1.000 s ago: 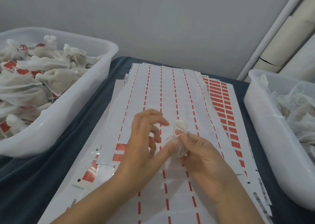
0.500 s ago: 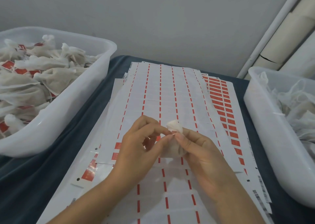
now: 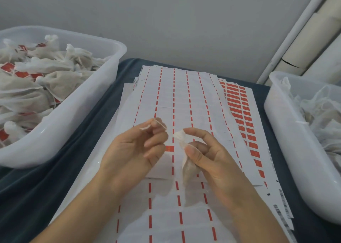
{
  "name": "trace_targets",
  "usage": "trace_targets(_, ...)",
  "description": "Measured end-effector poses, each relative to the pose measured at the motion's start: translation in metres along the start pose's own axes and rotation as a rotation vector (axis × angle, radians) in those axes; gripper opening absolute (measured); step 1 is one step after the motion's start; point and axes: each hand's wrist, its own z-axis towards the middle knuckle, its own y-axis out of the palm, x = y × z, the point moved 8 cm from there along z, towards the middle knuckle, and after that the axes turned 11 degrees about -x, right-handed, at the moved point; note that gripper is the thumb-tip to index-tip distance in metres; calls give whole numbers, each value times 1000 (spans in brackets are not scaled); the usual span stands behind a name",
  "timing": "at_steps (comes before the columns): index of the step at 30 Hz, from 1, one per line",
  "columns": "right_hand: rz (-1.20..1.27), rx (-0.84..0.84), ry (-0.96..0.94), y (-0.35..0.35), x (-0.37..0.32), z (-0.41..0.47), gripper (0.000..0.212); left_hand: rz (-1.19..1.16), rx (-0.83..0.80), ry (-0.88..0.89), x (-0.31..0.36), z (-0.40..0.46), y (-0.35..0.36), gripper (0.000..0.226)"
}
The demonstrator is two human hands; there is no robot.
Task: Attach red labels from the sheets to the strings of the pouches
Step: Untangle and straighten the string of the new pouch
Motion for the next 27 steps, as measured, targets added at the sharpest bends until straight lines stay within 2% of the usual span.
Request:
trace_targets(2, -37, -32, 3, 7, 0, 1, 28, 61, 18, 85, 8, 1, -2, 11)
trace_targets(4, -86, 4, 12, 4, -2, 0, 25, 231, 31, 121, 13, 2, -3, 6)
trace_targets(7, -336, 219, 26, -29, -7, -5, 29, 449, -46, 150, 16, 1, 8, 19)
trace_targets(8, -466, 331, 60, -47, -9, -9, 32, 550, -13, 180, 19, -2, 10, 19)
trace_targets(11, -801, 550, 319, -91, -2, -21, 47, 851, 272, 331, 36, -12, 5, 18)
trace_targets(14, -903, 559, 493, -109, 12, -27, 58, 1225, 497, 464, 55, -22, 8, 20)
trace_targets(16, -857, 569, 487, -112, 15, -28, 59, 1678, 549, 326, 52, -18, 9, 36)
trace_targets(18, -749, 624, 428, -115, 9, -32, 53, 2085, 519, -27, 32, -6, -3, 56)
trace_targets(19, -682, 657, 377, -118, 4, -35, 46, 2207, 498, -192, 23, -2, -12, 60)
trace_targets(21, -501, 704, 294, -124, -1, -44, 33, 2332, 421, -375, 9, 3, -22, 66)
trace_targets(24, -119, 677, 268, -127, 5, -48, 26, 2381, 310, -478, 1, 9, -28, 75)
trace_targets(25, -77, 667, 270, -126, 5, -48, 27, 2386, 294, -495, 1, 9, -29, 77)
trace_targets(27, -183, 705, 231, -127, -2, -48, 33, 2395, 292, -503, 1, 9, -28, 78)
